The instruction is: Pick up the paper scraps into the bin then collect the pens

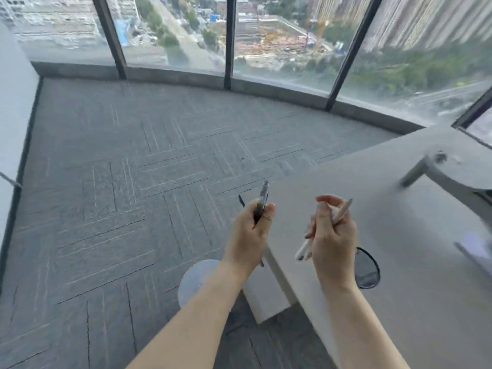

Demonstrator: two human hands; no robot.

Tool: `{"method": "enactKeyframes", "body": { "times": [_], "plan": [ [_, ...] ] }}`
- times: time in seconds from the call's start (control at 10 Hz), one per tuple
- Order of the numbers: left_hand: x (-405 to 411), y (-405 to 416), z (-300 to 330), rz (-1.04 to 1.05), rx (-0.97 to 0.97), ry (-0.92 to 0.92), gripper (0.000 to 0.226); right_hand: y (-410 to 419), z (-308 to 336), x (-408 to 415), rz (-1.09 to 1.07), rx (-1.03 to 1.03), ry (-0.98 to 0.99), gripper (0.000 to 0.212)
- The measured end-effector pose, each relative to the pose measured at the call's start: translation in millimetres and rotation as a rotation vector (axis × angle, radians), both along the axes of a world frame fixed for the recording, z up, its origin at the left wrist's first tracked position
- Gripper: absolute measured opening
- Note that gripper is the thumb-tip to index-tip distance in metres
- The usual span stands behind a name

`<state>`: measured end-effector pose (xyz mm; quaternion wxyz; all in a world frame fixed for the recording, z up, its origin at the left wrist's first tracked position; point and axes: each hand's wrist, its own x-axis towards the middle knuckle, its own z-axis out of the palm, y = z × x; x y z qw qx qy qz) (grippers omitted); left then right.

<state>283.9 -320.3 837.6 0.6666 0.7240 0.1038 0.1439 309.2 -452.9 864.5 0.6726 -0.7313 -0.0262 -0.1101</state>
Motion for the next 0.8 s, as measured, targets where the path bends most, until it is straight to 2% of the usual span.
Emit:
{"method": "enactKeyframes", "body": {
  "times": [0.1, 0.2, 0.3, 0.5, 0.6, 0.7, 0.8],
  "plan": [
    [38.6, -90.2, 16.4, -0.112, -0.082, -0.017, 0.050, -74.8, 4.4, 23.3, -0.205, 0.072, -0.033, 0.017],
    [59.3, -157.6, 20.9, -0.212, -0.200, 0.018, 0.041, -120.7, -8.1, 36.2, -0.330, 0.121, 0.010, 0.016],
    [70.1, -192.0, 6.3, -0.237, -0.211, 0.081, 0.036, -140.1, -27.6, 40.7, -0.389, 0.166, 0.043, 0.017],
    [73.2, -208.7, -36.4, -0.245, -0.122, 0.181, 0.027, -152.8, -60.7, 38.1, -0.430, 0.201, 0.181, 0.021],
    [70.9, -205.7, -39.9, -0.261, -0.072, 0.213, 0.015, -157.1, -60.1, 30.6, -0.420, 0.257, 0.188, 0.011],
    [79.8, -194.5, -32.6, -0.232, -0.075, 0.159, 0.016, -166.2, -53.2, 30.5, -0.474, 0.290, 0.125, 0.010],
    [81.3, -168.9, -18.7, -0.149, -0.098, 0.087, 0.012, -180.3, -35.8, 27.1, -0.615, 0.307, 0.030, 0.016]
  ]
}}
